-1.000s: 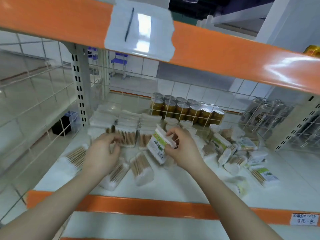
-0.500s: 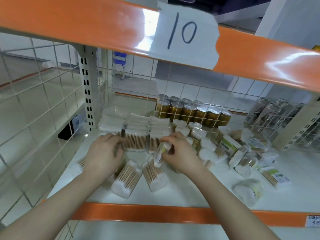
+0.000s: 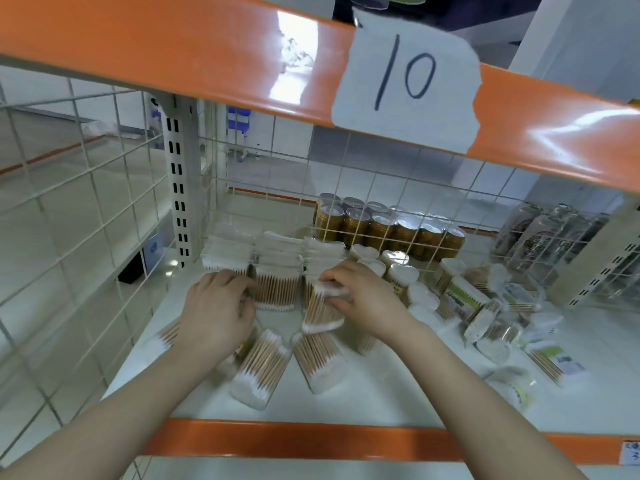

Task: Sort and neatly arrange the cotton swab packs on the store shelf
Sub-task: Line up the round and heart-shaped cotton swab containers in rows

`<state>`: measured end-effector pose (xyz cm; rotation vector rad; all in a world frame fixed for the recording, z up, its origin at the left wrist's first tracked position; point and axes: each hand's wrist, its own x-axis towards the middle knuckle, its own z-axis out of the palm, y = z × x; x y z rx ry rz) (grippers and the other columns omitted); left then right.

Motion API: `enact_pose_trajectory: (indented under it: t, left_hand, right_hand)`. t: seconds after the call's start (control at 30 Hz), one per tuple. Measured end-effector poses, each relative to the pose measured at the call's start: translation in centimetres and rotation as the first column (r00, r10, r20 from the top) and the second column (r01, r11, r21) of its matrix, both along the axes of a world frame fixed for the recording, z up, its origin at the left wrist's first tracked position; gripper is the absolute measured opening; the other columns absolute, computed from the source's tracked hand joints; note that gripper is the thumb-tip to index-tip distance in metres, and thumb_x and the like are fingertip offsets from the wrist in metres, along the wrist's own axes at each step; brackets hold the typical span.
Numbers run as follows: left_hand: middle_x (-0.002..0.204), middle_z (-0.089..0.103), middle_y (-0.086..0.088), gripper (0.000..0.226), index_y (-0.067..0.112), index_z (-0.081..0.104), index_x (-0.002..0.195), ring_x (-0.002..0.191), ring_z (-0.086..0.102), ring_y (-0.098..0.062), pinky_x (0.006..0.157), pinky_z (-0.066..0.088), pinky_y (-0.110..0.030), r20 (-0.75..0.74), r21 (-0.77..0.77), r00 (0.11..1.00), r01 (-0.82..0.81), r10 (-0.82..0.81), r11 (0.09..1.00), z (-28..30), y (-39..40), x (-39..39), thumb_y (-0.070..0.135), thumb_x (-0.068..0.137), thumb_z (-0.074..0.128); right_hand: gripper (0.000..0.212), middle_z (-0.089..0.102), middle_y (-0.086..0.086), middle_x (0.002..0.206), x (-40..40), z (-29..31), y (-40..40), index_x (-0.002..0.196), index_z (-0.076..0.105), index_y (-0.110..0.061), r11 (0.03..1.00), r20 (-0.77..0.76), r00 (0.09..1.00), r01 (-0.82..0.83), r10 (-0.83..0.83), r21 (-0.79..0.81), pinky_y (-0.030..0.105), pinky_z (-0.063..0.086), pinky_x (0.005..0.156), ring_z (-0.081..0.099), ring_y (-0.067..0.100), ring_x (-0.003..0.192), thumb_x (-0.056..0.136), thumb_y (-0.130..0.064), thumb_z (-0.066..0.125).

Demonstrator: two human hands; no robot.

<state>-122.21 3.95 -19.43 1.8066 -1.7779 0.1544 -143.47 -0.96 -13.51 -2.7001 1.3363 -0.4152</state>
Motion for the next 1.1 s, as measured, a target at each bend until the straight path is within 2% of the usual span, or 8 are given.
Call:
enact_pose_trajectory:
  t: [0.17, 0.37, 0.57, 0.67, 0.8, 0.97, 1.03, 1.1]
  left_hand:
    - [0.080, 0.067, -0.006, 0.027, 0.013, 0.071, 0.081, 0.073, 0.062, -0.030, 0.065, 0.048, -0.036, 0.023, 0.012, 1.000, 0.016, -0.016, 1.000, 0.0, -0.6, 0.1, 0.021, 0.069, 0.047]
    - [0.088, 0.067, -0.009, 0.016, 0.009, 0.071, 0.087, 0.084, 0.061, -0.033, 0.072, 0.047, -0.039, -0.028, 0.002, 1.000, 0.008, -0.008, 1.000, 0.2, -1.2, -0.3, 0.006, 0.073, 0.065]
    - [0.086, 0.066, -0.007, 0.021, 0.010, 0.071, 0.084, 0.079, 0.061, -0.031, 0.068, 0.048, -0.036, -0.020, 0.037, 0.999, 0.036, -0.035, 0.999, -0.1, -1.6, -0.2, 0.015, 0.071, 0.055]
    - [0.086, 0.066, -0.007, 0.020, 0.010, 0.070, 0.085, 0.080, 0.061, -0.031, 0.068, 0.048, -0.037, -0.040, 0.040, 0.998, 0.047, -0.045, 0.998, -0.2, -1.9, -0.2, 0.014, 0.072, 0.055]
    - [0.083, 0.066, -0.008, 0.018, 0.008, 0.070, 0.085, 0.073, 0.062, -0.031, 0.064, 0.050, -0.037, -0.019, 0.045, 0.996, 0.083, -0.082, 0.996, -0.6, -2.1, -0.3, 0.009, 0.071, 0.059]
    - [0.082, 0.068, -0.004, 0.028, 0.011, 0.070, 0.085, 0.072, 0.066, -0.023, 0.062, 0.054, -0.032, 0.074, 0.074, 0.978, 0.189, -0.195, 0.979, -0.4, -2.2, -1.2, 0.018, 0.070, 0.048]
    - [0.088, 0.070, -0.006, 0.028, 0.009, 0.071, 0.089, 0.079, 0.069, -0.024, 0.068, 0.056, -0.035, 0.176, 0.081, 0.965, 0.180, -0.192, 0.980, 0.0, -2.5, -1.5, 0.016, 0.064, 0.059]
    - [0.115, 0.064, -0.015, 0.041, 0.002, 0.064, 0.112, 0.108, 0.062, -0.030, 0.092, 0.047, -0.040, 0.184, 0.145, 0.965, 0.162, -0.188, 0.976, 0.3, -2.9, -2.2, 0.013, 0.072, 0.067]
  right_hand:
    - [0.031, 0.052, -0.001, 0.118, -0.4, 0.9, -0.8, 0.120, 0.054, -0.017, 1.000, -0.088, 0.996, 0.004, -0.003, 0.012, 0.022, 0.038, 0.084, 0.048, 0.013, 0.105, 0.090, -0.024, 0.057]
    - [0.027, 0.051, 0.001, 0.114, -0.2, 1.2, -2.3, 0.115, 0.053, -0.015, 0.999, -0.213, 0.976, 0.033, -0.038, -0.026, 0.023, 0.040, 0.083, 0.049, 0.014, 0.099, 0.090, -0.025, 0.057]
    - [0.022, 0.054, 0.007, 0.111, 1.4, -0.9, -3.4, 0.113, 0.054, -0.009, 0.998, -0.396, 0.917, 0.026, -0.048, -0.061, 0.032, 0.046, 0.084, 0.052, 0.021, 0.097, 0.093, -0.014, 0.045]
    - [0.024, 0.055, 0.007, 0.112, 1.8, -1.8, -3.9, 0.116, 0.053, -0.010, 0.992, -0.392, 0.918, 0.018, -0.068, -0.128, 0.031, 0.045, 0.081, 0.051, 0.021, 0.098, 0.093, -0.012, 0.044]
    - [0.032, 0.053, 0.005, 0.117, 1.0, -2.1, -4.0, 0.121, 0.045, -0.014, 0.983, -0.381, 0.917, 0.052, -0.117, -0.177, 0.026, 0.031, 0.073, 0.050, 0.021, 0.103, 0.090, -0.010, 0.049]
    - [0.032, 0.051, 0.005, 0.121, 0.2, -2.6, -3.8, 0.121, 0.044, -0.014, 0.975, -0.419, 0.897, 0.053, -0.141, -0.214, 0.028, 0.031, 0.078, 0.047, 0.023, 0.109, 0.090, -0.013, 0.051]
    - [0.031, 0.050, 0.005, 0.121, 0.3, -2.6, -3.6, 0.122, 0.043, -0.014, 0.976, -0.398, 0.908, 0.048, -0.131, -0.212, 0.027, 0.029, 0.077, 0.047, 0.023, 0.108, 0.091, -0.013, 0.050]
    - [0.030, 0.051, 0.005, 0.120, 0.5, -2.8, -3.5, 0.121, 0.044, -0.014, 0.977, -0.371, 0.922, 0.033, -0.111, -0.211, 0.027, 0.032, 0.079, 0.048, 0.023, 0.108, 0.092, -0.014, 0.048]
